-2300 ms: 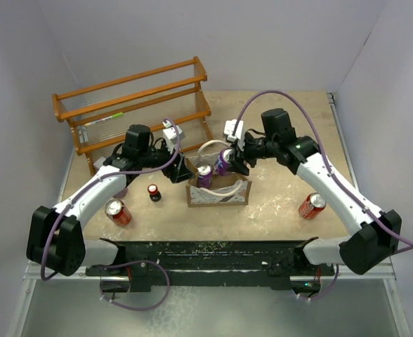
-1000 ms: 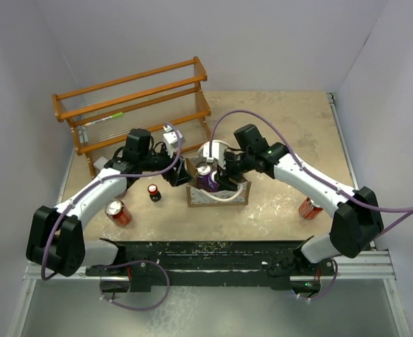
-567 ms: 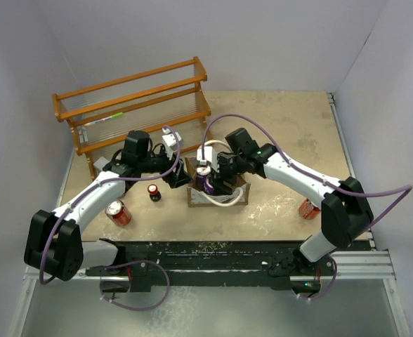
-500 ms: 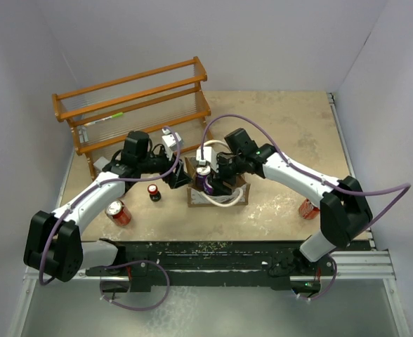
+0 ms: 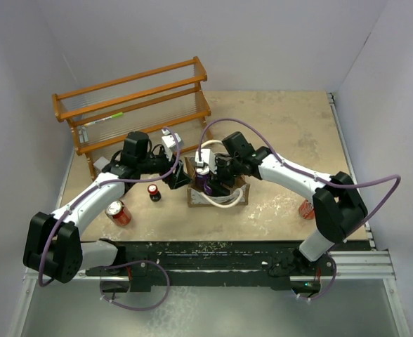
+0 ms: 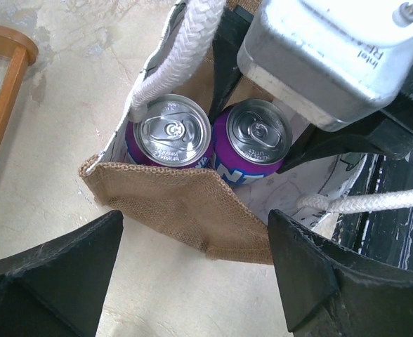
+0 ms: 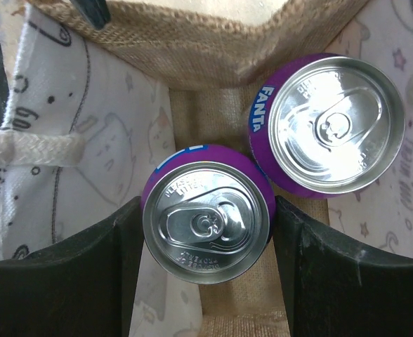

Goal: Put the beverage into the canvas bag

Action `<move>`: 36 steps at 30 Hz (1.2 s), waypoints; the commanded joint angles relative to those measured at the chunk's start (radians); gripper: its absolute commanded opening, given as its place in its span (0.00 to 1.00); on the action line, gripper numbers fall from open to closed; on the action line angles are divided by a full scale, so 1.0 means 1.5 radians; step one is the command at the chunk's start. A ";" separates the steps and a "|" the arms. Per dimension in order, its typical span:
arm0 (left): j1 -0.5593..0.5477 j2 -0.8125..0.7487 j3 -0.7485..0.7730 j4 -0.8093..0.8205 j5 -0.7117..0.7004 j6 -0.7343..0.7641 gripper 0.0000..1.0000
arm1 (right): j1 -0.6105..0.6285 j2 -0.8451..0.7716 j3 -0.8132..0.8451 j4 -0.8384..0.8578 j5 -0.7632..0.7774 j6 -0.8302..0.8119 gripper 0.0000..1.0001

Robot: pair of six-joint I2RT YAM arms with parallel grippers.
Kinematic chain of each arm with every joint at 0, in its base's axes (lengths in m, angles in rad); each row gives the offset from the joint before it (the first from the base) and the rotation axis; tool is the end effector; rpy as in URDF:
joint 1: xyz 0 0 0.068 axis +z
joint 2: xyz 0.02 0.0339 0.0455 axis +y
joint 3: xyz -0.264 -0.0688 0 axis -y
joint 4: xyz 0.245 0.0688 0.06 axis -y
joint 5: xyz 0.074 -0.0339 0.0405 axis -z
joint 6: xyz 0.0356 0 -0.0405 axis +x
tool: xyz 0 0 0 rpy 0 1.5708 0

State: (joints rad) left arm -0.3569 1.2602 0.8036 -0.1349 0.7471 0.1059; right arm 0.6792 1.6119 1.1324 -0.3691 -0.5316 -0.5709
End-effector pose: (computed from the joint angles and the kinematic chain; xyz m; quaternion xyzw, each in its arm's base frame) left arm 0.2434 -0.1166 0.2549 0.3555 0.7604 -0.3743 0.3941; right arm 0.2572 0.2308 0.2389 -0.6034 0.6777 0.2638 0.3271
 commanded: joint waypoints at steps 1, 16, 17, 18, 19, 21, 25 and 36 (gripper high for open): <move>-0.004 -0.017 -0.004 0.018 0.006 0.021 0.87 | 0.004 0.000 -0.005 0.034 0.002 0.002 0.28; -0.004 -0.023 -0.003 0.017 0.004 0.027 0.88 | 0.005 -0.017 0.001 0.022 -0.014 0.013 0.66; -0.004 -0.024 -0.003 0.016 0.003 0.027 0.88 | 0.005 -0.019 0.003 0.022 -0.012 0.013 0.69; -0.004 -0.025 -0.003 0.016 0.003 0.028 0.88 | 0.004 -0.022 0.002 0.023 -0.009 0.013 0.73; -0.004 -0.026 -0.003 0.015 0.003 0.028 0.88 | 0.005 -0.025 0.002 0.024 -0.006 0.013 0.76; -0.004 -0.029 -0.003 0.015 0.002 0.030 0.88 | 0.004 -0.030 0.001 0.024 0.000 0.012 0.79; -0.004 -0.031 -0.003 0.012 -0.001 0.034 0.88 | 0.005 -0.035 0.006 0.019 0.004 0.012 0.85; -0.003 -0.046 0.000 -0.004 -0.005 0.061 0.91 | 0.004 -0.085 0.033 -0.002 0.018 0.004 0.86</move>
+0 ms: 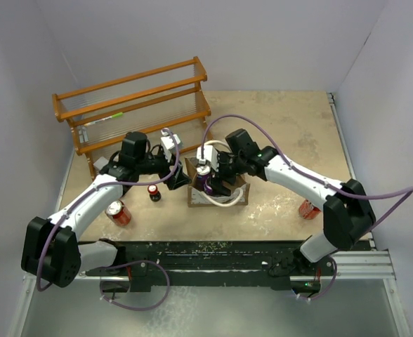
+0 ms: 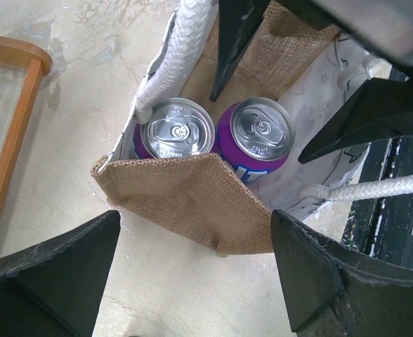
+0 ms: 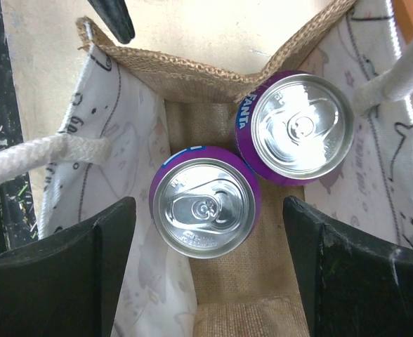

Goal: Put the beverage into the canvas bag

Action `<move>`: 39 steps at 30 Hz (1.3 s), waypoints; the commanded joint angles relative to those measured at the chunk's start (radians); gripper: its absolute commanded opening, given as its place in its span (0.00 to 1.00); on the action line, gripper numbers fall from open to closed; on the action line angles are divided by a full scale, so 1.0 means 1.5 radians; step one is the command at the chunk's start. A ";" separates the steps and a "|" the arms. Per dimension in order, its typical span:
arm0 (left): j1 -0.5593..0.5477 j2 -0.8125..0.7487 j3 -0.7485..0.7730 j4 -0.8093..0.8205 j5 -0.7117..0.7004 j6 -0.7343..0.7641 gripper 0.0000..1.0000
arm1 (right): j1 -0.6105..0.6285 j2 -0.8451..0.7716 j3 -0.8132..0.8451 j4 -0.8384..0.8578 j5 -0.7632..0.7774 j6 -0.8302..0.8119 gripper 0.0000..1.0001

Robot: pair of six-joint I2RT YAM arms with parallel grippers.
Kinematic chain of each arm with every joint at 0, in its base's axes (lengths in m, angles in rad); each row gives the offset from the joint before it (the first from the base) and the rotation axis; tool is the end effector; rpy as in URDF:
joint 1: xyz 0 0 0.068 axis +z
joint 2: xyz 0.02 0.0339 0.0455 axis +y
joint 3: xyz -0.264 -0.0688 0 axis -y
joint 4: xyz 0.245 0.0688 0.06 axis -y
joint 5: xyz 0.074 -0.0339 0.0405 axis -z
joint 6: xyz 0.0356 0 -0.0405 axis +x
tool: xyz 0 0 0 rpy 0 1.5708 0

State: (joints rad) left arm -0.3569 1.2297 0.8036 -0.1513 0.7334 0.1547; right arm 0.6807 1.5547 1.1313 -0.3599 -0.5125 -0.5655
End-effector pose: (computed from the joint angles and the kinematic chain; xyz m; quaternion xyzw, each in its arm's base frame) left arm 0.2388 -0.1145 0.2608 0.3729 0.7508 -0.3585 0.4108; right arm 0.2518 0.2264 0.2574 -0.6003 0.6687 0.2550 0.3570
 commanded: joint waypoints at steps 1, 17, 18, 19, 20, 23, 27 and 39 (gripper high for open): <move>-0.004 -0.027 0.002 0.005 0.004 0.032 0.91 | 0.003 -0.052 0.035 -0.008 0.008 0.000 0.85; 0.001 -0.039 0.048 -0.040 -0.019 0.044 0.93 | 0.004 -0.127 0.056 -0.015 0.039 -0.017 0.82; 0.003 -0.041 0.053 -0.043 -0.023 0.046 0.93 | 0.003 -0.134 0.060 -0.015 0.042 -0.011 0.82; 0.004 -0.043 0.057 -0.047 -0.027 0.050 0.94 | 0.004 -0.139 0.065 -0.016 0.047 -0.004 0.82; 0.005 -0.046 0.062 -0.051 -0.032 0.052 0.94 | 0.003 -0.146 0.069 -0.018 0.051 0.002 0.82; 0.011 -0.054 0.074 -0.066 -0.041 0.060 0.96 | 0.003 -0.166 0.082 -0.027 0.058 0.014 0.82; 0.023 -0.069 0.087 -0.082 -0.047 0.081 1.00 | -0.008 -0.197 0.094 -0.039 0.064 0.022 0.83; 0.070 -0.119 0.106 -0.113 -0.077 0.112 0.99 | -0.264 -0.358 0.000 0.018 0.012 0.142 0.86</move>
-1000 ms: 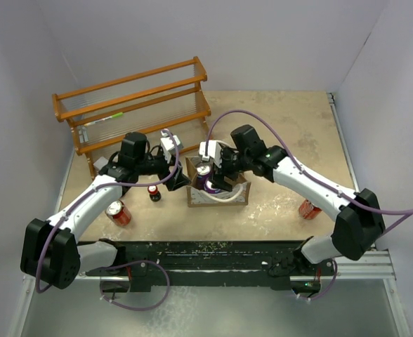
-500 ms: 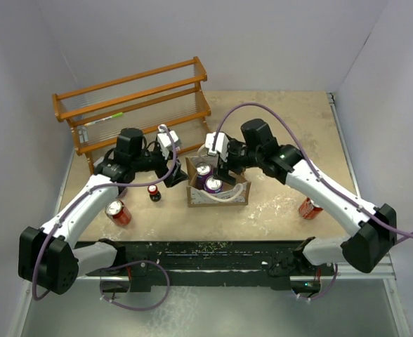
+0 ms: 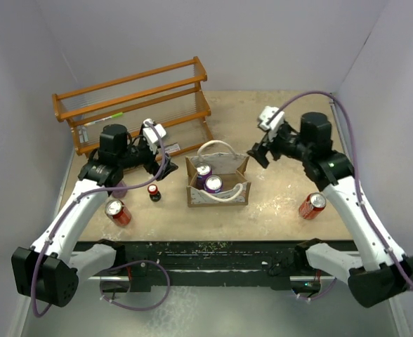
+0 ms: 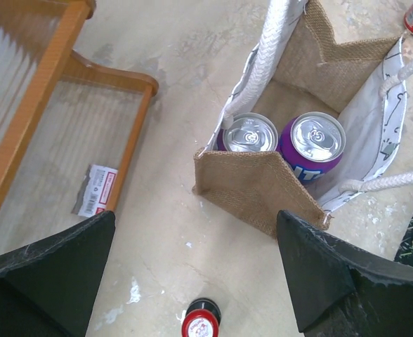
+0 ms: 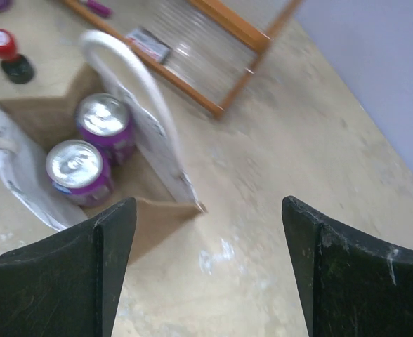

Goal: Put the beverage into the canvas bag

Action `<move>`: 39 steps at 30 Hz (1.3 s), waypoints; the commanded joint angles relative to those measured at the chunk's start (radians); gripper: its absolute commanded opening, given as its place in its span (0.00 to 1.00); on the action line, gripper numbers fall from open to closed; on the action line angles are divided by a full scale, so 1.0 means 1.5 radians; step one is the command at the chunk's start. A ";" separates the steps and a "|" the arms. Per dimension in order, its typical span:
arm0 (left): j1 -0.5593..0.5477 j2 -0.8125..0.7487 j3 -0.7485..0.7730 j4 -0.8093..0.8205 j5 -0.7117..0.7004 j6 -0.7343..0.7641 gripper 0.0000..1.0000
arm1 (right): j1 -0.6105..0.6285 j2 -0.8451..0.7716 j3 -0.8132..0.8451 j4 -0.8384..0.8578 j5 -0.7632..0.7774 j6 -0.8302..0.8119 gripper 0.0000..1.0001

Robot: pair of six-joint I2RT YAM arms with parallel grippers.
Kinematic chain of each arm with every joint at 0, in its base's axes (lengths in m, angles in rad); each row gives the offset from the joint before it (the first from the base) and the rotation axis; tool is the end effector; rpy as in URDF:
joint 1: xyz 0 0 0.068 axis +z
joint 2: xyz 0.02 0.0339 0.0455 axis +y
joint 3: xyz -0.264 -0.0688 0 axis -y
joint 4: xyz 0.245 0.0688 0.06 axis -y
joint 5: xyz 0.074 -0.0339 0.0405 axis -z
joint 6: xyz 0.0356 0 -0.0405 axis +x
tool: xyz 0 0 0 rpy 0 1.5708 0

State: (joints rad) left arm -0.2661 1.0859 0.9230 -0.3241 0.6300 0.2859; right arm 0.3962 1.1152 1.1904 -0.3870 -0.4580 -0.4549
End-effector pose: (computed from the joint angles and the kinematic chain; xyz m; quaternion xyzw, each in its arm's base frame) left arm 0.2253 -0.0832 0.3184 0.3757 0.7402 -0.2606 0.4930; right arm 0.2195 0.1089 0.3963 -0.4467 0.6618 0.1666 0.5785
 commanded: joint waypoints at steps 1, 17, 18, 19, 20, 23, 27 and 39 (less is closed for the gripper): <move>0.013 -0.027 0.022 0.003 -0.008 0.025 0.99 | -0.107 -0.081 -0.058 0.045 -0.031 0.080 0.86; 0.029 -0.071 -0.012 0.014 0.010 0.040 0.99 | -0.195 -0.093 -0.048 -0.271 0.244 0.003 0.89; 0.029 -0.072 -0.011 0.014 0.012 0.039 0.99 | -0.199 -0.092 -0.053 -0.287 0.245 -0.004 0.90; 0.028 -0.072 -0.011 0.016 0.015 0.038 0.99 | -0.203 -0.092 -0.061 -0.304 0.244 -0.011 0.91; 0.028 -0.072 -0.012 0.019 0.018 0.036 0.99 | -0.208 -0.092 -0.068 -0.314 0.246 -0.019 0.91; 0.029 -0.075 -0.012 0.023 0.024 0.030 0.99 | -0.230 -0.093 -0.089 -0.330 0.250 -0.041 0.93; 0.028 -0.085 -0.013 0.025 0.032 0.024 0.99 | -0.281 -0.080 -0.103 -0.344 0.236 -0.078 0.93; 0.029 -0.112 -0.032 0.039 0.049 0.023 0.99 | -0.459 -0.020 -0.166 -0.382 0.174 -0.203 0.98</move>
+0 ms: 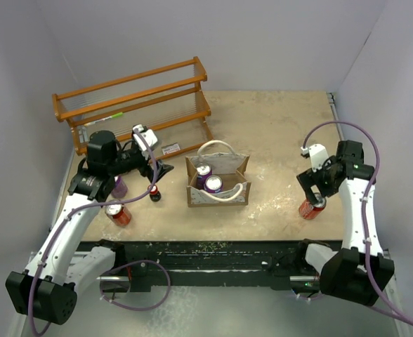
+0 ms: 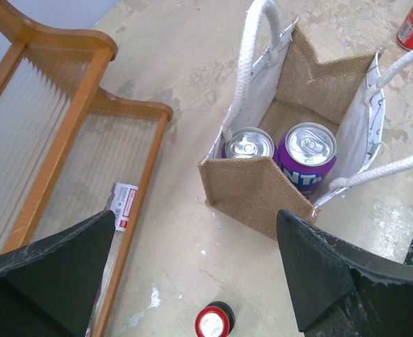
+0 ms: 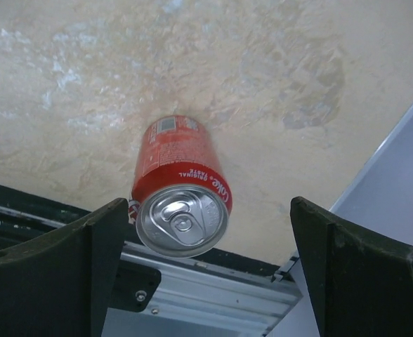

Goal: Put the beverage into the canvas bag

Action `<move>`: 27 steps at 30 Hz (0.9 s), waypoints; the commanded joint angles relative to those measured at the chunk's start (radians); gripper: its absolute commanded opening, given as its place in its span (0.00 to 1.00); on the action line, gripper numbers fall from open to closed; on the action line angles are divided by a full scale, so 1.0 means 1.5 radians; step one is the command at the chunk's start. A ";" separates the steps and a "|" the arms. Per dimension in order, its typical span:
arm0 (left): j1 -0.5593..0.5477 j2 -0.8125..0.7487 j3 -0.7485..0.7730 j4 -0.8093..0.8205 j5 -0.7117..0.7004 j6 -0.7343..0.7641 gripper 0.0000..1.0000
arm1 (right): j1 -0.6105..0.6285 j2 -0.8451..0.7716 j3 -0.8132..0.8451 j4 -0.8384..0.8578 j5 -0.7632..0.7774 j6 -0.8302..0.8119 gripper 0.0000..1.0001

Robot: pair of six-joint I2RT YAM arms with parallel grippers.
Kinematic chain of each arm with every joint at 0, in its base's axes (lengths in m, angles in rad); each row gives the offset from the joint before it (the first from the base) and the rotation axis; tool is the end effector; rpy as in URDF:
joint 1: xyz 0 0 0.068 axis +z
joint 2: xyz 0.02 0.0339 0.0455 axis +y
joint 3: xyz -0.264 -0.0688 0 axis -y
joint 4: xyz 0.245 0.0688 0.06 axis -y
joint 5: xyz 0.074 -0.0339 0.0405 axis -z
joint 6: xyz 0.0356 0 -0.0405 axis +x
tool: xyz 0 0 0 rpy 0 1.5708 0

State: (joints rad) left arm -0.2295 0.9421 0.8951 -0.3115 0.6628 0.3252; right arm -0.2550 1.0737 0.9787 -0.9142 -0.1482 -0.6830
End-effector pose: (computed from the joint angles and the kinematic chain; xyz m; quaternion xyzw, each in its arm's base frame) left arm 0.1974 -0.0686 0.3396 0.3911 0.6967 -0.2413 0.5509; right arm 0.1966 -0.0458 0.2896 -0.2235 0.9320 -0.0615 0.2787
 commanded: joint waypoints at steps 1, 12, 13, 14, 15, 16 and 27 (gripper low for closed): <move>0.005 -0.019 -0.015 0.032 0.030 -0.003 0.99 | -0.031 0.011 -0.030 -0.031 -0.037 -0.055 0.99; 0.005 -0.032 -0.023 0.036 0.034 -0.001 0.99 | -0.062 0.048 -0.057 -0.012 -0.060 -0.079 0.96; 0.005 -0.031 -0.024 0.036 0.035 -0.002 0.99 | -0.063 0.052 -0.056 -0.013 -0.070 -0.080 0.96; 0.005 -0.032 -0.023 0.037 0.036 -0.003 0.99 | -0.065 0.056 -0.055 -0.014 -0.077 -0.082 0.95; 0.005 -0.032 -0.024 0.037 0.037 -0.003 0.99 | -0.066 0.058 -0.054 -0.016 -0.082 -0.083 0.94; 0.005 -0.033 -0.025 0.038 0.037 -0.003 0.99 | -0.067 0.061 -0.055 -0.016 -0.088 -0.085 0.92; 0.005 -0.037 -0.025 0.039 0.034 0.001 0.99 | -0.072 0.085 -0.053 -0.004 -0.108 -0.080 0.74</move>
State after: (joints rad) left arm -0.2291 0.9028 0.8558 -0.3000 0.6880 0.3248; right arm -0.3565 1.1988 0.8913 -0.9249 -0.2779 -0.7956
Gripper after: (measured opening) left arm 0.992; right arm 0.749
